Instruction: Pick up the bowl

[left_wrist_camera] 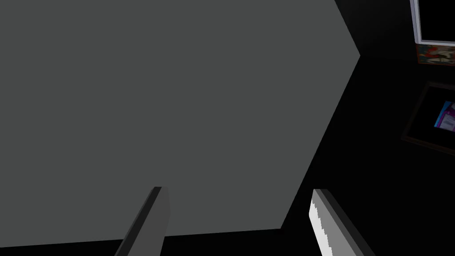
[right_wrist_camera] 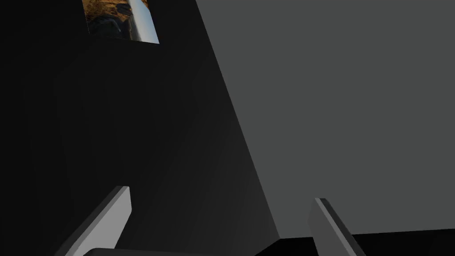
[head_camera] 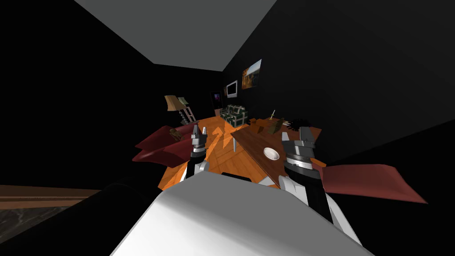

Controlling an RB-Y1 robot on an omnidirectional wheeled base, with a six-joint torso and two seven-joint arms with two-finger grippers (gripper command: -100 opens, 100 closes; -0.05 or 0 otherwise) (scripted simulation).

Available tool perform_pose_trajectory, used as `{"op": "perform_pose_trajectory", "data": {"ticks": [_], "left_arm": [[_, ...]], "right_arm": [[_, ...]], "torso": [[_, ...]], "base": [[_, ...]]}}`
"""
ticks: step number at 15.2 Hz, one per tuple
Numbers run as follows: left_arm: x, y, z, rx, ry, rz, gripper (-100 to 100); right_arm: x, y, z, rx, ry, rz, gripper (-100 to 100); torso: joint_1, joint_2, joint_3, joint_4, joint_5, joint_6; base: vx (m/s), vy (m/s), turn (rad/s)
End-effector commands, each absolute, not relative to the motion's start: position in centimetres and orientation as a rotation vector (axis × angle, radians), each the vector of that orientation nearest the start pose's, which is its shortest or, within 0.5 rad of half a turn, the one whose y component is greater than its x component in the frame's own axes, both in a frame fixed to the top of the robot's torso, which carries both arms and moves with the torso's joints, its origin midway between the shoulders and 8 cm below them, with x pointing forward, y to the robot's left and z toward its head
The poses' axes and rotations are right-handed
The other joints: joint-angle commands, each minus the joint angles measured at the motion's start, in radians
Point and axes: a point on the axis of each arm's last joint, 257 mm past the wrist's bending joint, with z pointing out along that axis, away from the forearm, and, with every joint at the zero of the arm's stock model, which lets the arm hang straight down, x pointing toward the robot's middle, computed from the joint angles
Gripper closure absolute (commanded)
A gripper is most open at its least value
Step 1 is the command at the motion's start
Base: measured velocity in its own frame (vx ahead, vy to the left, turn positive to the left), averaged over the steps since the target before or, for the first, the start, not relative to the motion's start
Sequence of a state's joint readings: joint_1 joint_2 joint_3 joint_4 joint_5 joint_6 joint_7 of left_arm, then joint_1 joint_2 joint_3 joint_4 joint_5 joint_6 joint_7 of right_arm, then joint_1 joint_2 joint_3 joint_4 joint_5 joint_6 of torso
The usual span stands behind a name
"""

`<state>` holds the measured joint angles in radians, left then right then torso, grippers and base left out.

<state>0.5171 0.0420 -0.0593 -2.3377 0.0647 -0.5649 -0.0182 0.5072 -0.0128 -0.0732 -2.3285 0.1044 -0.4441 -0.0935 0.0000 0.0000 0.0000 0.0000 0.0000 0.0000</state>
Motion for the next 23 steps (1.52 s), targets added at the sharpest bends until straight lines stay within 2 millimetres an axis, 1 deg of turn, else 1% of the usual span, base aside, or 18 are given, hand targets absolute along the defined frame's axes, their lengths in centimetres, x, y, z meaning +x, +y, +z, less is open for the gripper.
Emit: {"op": "perform_pose_trajectory", "data": {"ticks": [1,3,7,8,9,10,11,12,13,14,15,16,17,18,19,21,22,23], "left_arm": [[32.1,26.2,5.5,-0.587,0.536,-1.406,0],[32.1,26.2,5.5,-0.587,0.536,-1.406,0],[32.1,26.2,5.5,-0.587,0.536,-1.406,0],[32.1,26.2,5.5,-0.587,0.536,-1.406,0],[32.1,26.2,5.5,-0.587,0.536,-1.406,0],[32.1,26.2,5.5,-0.587,0.536,-1.406,0],[32.1,26.2,5.5,-0.587,0.536,-1.406,0],[32.1,26.2,5.5,-0.587,0.536,-1.406,0],[32.1,26.2,5.5,-0.587,0.536,-1.406,0],[32.1,26.2,5.5,-0.587,0.536,-1.406,0],[32.1,26.2,5.5,-0.587,0.536,-1.406,0],[32.1,26.2,5.5,-0.587,0.536,-1.406,0],[32.1,26.2,5.5,-0.587,0.536,-1.406,0],[32.1,26.2,5.5,-0.587,0.536,-1.406,0],[32.1,26.2,5.5,-0.587,0.536,-1.406,0],[32.1,26.2,5.5,-0.587,0.536,-1.406,0],[32.1,26.2,5.5,-0.587,0.536,-1.406,0],[32.1,26.2,5.5,-0.587,0.536,-1.406,0]], "right_arm": [[34.5,-28.6,2.8,0.602,0.708,1.234,-100],[34.8,-28.3,2.2,0.586,0.742,1.227,-100],[36.2,-27.4,-0.6,0.535,0.877,1.186,-100],[36.3,-27.4,-0.6,0.53,0.882,1.186,-100],[36.8,-27.2,-1.9,0.514,0.933,1.166,-100],[36.8,-27.1,-1.9,0.509,0.938,1.165,-100],[37.3,-27.0,-3.4,0.498,0.987,1.143,-100],[37.3,-26.9,-3.5,0.486,0.998,1.141,-100],[37.8,-26.9,-5.1,0.473,1.052,1.115,-100],[37.8,-26.8,-5.2,0.461,1.062,1.113,-100],[38.2,-26.8,-6.9,0.448,1.116,1.085,-100],[38.2,-26.8,-7.0,0.435,1.13,1.082,-100],[38.6,-26.9,-9.0,0.425,1.184,1.051,-100],[38.6,-26.9,-9.0,0.407,1.199,1.047,-100],[38.8,-26.9,-10.7,0.389,1.248,1.018,-100],[38.8,-27.1,-11.2,0.376,1.271,1.008,-100],[39.0,-27.5,-13.4,0.356,1.334,0.97,-100],[39.0,-27.5,-13.4,0.343,1.345,0.966,-100]], "torso": [[0.0,0.0,0.0,0.0,0.0,0.0],[0.001,0.0,0.0,0.0,0.0,0.0],[0.002,-0.002,-0.001,0.0,0.0,0.0],[0.002,-0.002,-0.001,0.0,0.0,0.0],[0.002,-0.002,-0.001,0.0,0.0,0.0],[0.002,-0.002,-0.001,0.0,0.0,0.0],[0.002,-0.002,-0.001,0.0,0.0,0.0],[0.002,-0.002,-0.001,0.0,0.0,0.0],[0.002,-0.002,-0.001,0.0,0.0,0.0],[0.002,-0.002,-0.001,0.0,0.0,0.0],[0.002,-0.002,-0.001,0.0,0.0,0.0],[0.002,-0.002,-0.001,0.0,0.0,0.0],[0.002,-0.002,-0.001,0.0,0.0,0.0],[0.002,-0.002,-0.001,-0.001,0.0,0.0],[0.002,-0.002,-0.001,0.0,0.001,0.0],[0.002,-0.002,-0.001,-0.001,0.0,0.0],[0.002,-0.002,-0.001,0.0,0.0,0.0],[0.002,-0.002,-0.001,0.0,0.0,0.0]], "base": [[0.002,0.009,0.029],[0.007,0.021,0.053],[0.018,0.034,0.053],[0.018,0.03,0.058],[0.019,0.032,0.074],[0.02,0.031,0.055],[0.022,0.032,0.058],[0.021,0.03,0.056],[0.022,0.032,0.091],[0.02,0.031,0.076],[0.02,0.034,0.081],[0.021,0.034,0.064],[0.026,0.039,0.084],[0.025,0.036,0.07],[0.024,0.035,0.099],[0.022,0.027,0.043],[0.021,0.027,0.068],[0.021,0.025,0.075]]}}
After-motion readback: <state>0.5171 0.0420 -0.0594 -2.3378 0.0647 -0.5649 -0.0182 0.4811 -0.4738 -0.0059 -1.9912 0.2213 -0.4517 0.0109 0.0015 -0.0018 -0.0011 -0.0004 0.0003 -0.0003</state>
